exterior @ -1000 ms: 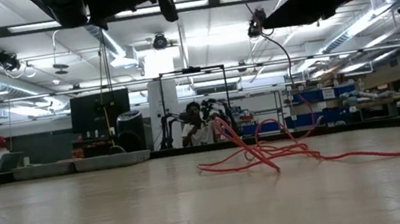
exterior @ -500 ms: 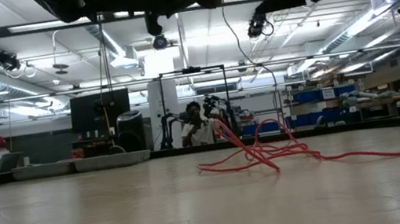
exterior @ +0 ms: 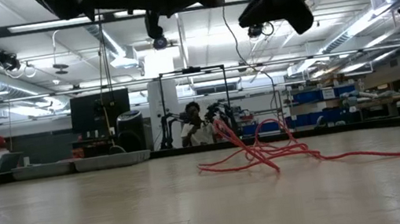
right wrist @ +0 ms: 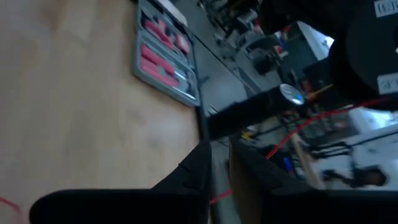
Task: Coil cords
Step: Coil the red wire onto the spool
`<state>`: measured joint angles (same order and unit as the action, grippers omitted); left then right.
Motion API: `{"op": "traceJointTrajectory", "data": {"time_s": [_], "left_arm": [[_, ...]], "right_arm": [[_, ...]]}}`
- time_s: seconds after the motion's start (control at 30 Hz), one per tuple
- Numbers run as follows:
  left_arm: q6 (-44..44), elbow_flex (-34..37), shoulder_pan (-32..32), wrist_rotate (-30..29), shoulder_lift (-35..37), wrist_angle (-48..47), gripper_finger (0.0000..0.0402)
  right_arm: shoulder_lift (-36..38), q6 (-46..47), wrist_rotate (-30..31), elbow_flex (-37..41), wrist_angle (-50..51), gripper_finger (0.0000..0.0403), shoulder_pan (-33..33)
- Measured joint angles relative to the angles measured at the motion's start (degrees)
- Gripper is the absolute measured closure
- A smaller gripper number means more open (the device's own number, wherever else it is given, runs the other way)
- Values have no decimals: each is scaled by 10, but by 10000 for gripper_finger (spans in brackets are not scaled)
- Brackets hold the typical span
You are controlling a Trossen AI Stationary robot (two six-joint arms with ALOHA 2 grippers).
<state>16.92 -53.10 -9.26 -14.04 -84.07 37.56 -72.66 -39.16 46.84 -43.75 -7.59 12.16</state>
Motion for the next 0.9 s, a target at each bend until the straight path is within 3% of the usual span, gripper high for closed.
{"op": "traceJointTrajectory", "data": {"time_s": [0.23, 0.33, 0.47, 0.9], "left_arm": [[2, 0, 0, 1, 0, 3, 402], [2, 0, 0, 1, 0, 3, 402], [0, 0, 0, 2, 0, 3, 402], [-1, 0, 17, 13, 0, 35, 401]], "right_arm": [[-49, -42, 68, -64, 78, 344, -4], [-51, 10, 94, -72, 78, 337, -6], [-25, 91, 93, -73, 95, 320, -7], [-13, 199, 54, -73, 184, 297, -48]]}}
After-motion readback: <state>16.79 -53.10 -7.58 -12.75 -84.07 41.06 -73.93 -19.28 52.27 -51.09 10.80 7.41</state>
